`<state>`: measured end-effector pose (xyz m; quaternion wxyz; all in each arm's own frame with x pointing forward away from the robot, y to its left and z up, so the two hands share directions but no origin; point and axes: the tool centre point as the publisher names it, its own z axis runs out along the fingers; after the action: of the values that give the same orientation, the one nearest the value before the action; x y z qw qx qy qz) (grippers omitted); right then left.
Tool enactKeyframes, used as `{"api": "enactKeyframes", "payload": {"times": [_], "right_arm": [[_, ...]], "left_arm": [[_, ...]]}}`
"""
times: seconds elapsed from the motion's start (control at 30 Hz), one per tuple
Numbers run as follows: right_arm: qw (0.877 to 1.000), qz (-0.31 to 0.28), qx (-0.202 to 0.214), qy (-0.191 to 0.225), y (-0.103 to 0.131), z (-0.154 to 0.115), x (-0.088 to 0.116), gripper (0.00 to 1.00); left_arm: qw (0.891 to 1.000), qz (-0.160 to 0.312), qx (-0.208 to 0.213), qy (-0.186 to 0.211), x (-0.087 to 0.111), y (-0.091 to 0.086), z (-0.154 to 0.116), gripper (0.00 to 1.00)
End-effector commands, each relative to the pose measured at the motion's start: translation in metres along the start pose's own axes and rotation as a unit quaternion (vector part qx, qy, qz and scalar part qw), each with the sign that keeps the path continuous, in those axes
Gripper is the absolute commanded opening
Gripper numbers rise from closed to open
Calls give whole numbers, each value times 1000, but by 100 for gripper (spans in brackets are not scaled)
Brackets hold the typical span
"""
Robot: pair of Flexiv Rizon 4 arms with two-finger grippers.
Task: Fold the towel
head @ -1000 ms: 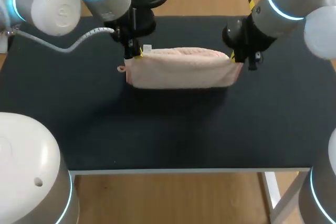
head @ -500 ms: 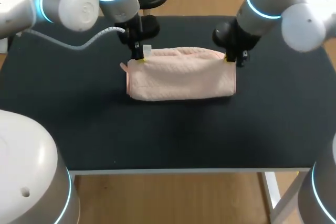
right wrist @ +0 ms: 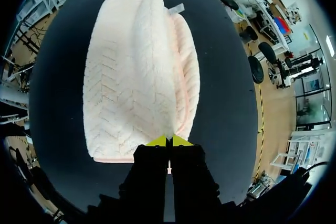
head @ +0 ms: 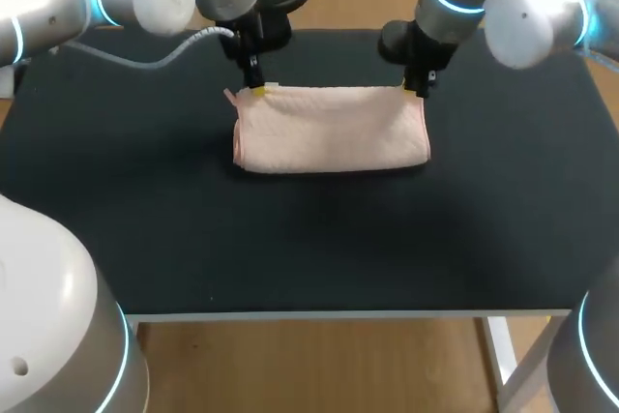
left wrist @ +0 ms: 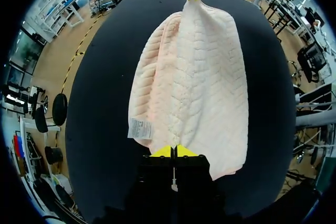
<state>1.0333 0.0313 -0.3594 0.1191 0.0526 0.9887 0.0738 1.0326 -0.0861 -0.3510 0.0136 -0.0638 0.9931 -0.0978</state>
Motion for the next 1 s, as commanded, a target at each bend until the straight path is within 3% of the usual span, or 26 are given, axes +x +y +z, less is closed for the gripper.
{"api": "enactKeyframes", "payload": {"times": [0.03,0.63,0.7,0.73,0.8,0.83,0.87,0.9,1.0], "right_arm": [[1000,5,6,13,4,13,-18,0],[999,30,33,16,-2,27,-26,0],[999,35,38,15,-3,28,-26,0],[998,42,43,12,-4,29,-26,0],[997,62,53,8,-8,31,-27,0],[996,71,58,3,-9,32,-27,0],[995,82,64,-1,-11,32,-28,38],[995,82,64,-5,-11,32,-28,100],[993,96,61,-23,-13,30,-26,100]], "left_arm": [[999,-2,-2,49,-16,0,6,0],[997,6,-12,71,-36,1,23,0],[997,6,-12,73,-37,1,25,25],[997,9,-13,74,-37,2,26,29],[997,12,-12,74,-38,2,27,47],[997,11,-14,76,-40,3,27,100],[997,7,-11,78,-42,4,27,100],[997,3,-8,79,-42,4,27,100],[997,-9,9,74,-44,10,22,100]]}}
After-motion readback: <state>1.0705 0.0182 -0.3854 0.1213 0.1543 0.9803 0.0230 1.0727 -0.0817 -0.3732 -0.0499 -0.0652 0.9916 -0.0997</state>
